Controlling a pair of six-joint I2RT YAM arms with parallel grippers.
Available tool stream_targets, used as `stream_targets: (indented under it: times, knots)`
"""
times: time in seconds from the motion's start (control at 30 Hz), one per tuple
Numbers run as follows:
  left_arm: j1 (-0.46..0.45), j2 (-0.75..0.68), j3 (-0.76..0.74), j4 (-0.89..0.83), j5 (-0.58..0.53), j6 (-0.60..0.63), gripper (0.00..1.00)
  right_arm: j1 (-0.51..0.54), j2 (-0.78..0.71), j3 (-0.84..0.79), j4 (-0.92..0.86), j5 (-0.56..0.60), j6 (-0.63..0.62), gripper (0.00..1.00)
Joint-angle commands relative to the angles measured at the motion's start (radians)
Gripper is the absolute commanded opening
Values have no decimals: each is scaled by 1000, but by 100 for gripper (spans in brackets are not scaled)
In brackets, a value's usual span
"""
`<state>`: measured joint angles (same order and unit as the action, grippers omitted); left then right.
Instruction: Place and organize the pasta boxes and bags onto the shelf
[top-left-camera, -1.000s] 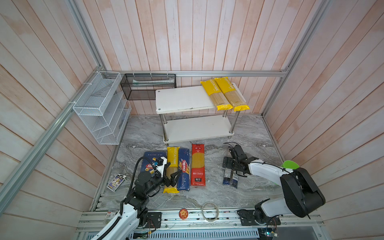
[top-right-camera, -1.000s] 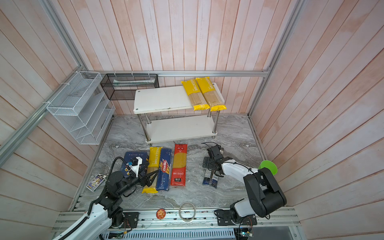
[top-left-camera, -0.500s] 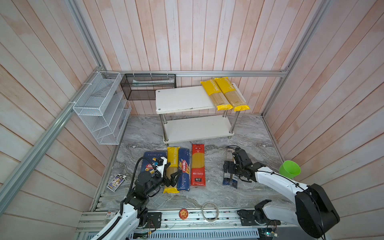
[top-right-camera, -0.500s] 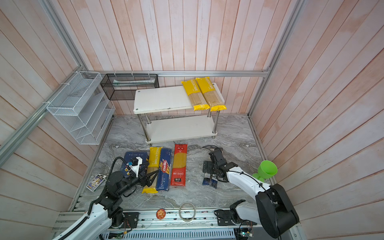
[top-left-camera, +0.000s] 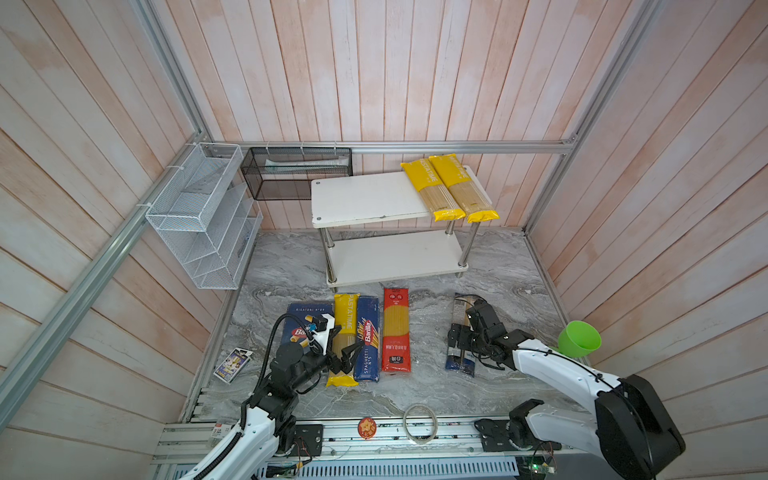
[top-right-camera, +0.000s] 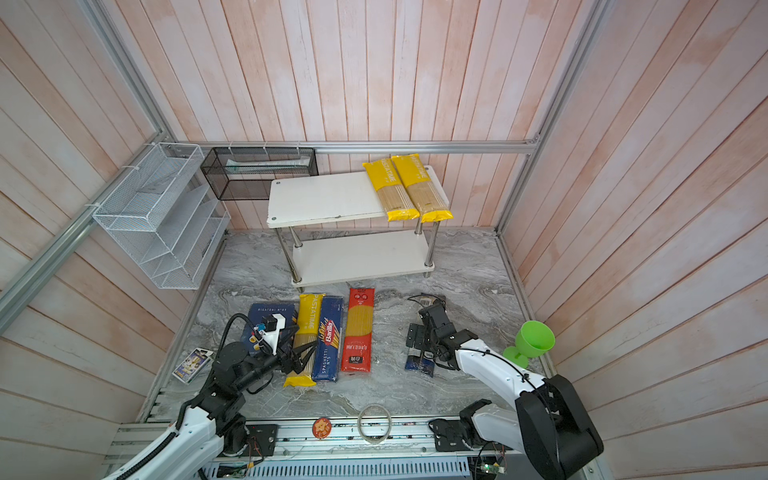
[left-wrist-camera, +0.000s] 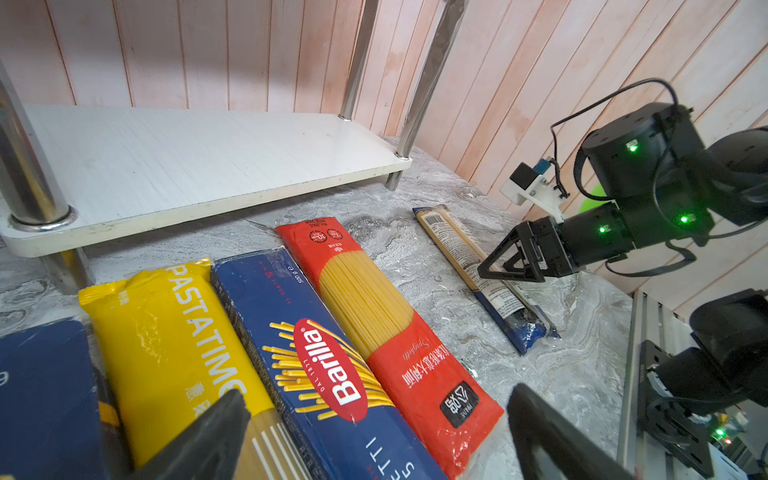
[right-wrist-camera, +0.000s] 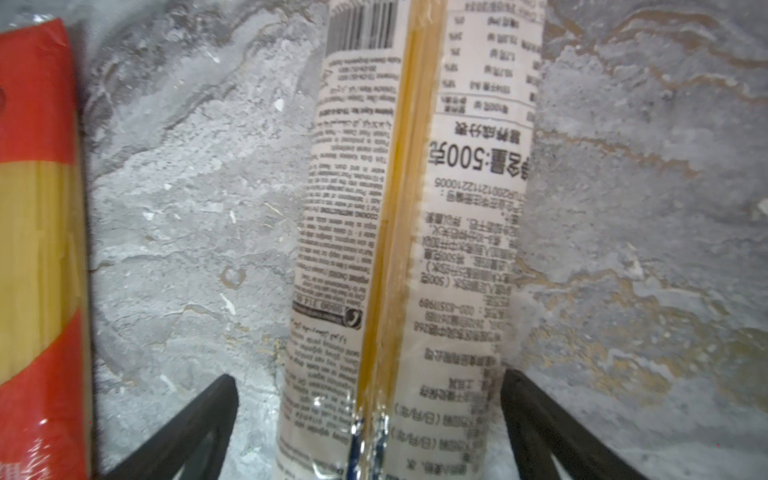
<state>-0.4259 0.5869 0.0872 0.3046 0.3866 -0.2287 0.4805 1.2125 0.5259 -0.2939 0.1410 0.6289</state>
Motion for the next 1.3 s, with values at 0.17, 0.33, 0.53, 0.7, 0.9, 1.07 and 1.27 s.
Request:
stream_targets:
  times: [0.17, 0.33, 0.53, 0.7, 0.9, 1.07, 1.27]
  knots:
    - [-4, -6, 16, 7, 1, 10, 100, 6, 68, 41, -38, 84, 23, 98]
    - [-4, -8, 17, 4, 3, 10, 99, 6, 85, 48, 35, 31, 32, 98]
    - [-4, -14, 13, 4, 2, 11, 100, 21, 144, 80, 51, 38, 31, 98]
    - [-5, -15, 15, 1, 0, 10, 100, 47, 177, 95, 18, 89, 45, 98]
    - [-5, -18, 13, 5, 5, 9, 100, 64, 196, 75, -13, 124, 46, 98]
    - [-5, -15, 13, 5, 9, 11, 100, 70, 170, 24, 7, 129, 52, 98]
    - [-5, -17, 13, 2, 8, 11, 100, 74, 185, 13, -10, 165, 41, 97]
